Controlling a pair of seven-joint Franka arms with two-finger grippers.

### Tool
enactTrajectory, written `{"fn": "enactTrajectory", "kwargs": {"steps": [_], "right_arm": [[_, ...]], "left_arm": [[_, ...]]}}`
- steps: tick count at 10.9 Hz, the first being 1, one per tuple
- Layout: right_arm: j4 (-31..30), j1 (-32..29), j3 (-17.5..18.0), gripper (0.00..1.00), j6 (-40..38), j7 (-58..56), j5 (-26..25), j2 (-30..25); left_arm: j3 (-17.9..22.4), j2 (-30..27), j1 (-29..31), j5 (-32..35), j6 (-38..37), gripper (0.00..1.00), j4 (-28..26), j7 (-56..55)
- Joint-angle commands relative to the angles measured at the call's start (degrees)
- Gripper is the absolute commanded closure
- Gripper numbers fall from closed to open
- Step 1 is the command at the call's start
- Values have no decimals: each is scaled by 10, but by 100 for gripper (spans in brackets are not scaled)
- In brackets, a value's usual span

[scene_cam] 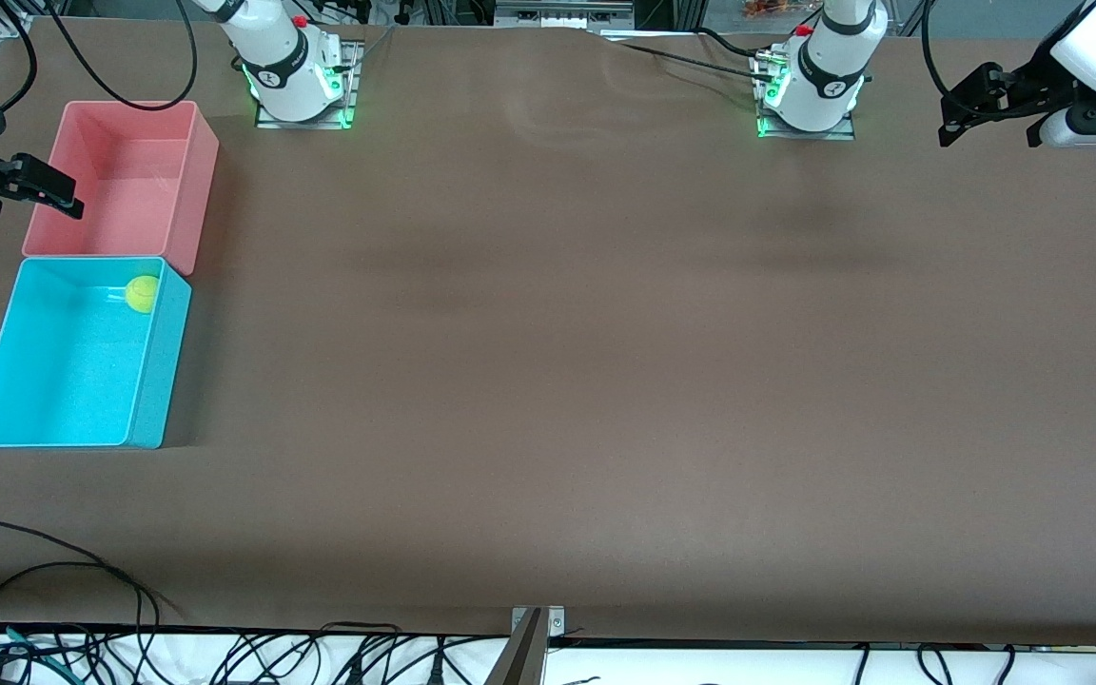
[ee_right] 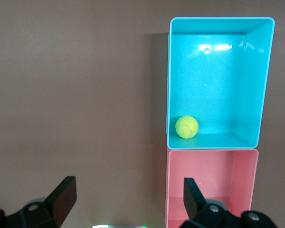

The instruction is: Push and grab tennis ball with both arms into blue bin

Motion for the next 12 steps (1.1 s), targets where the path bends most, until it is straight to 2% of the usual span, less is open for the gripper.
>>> {"fn": "enactTrajectory", "kwargs": {"steps": [1, 3, 12], "right_arm": [[12, -2, 1, 0, -14, -1, 13, 7], [19, 1, 4, 0, -16, 2, 28, 11], [41, 3, 5, 0, -34, -1, 20, 14]], "left_arm": [[-1, 7, 0, -5, -9, 0, 18, -3], [-1, 7, 0, -5, -10, 0, 18, -3], [-1, 7, -1, -6, -10, 0, 18, -3]]}}
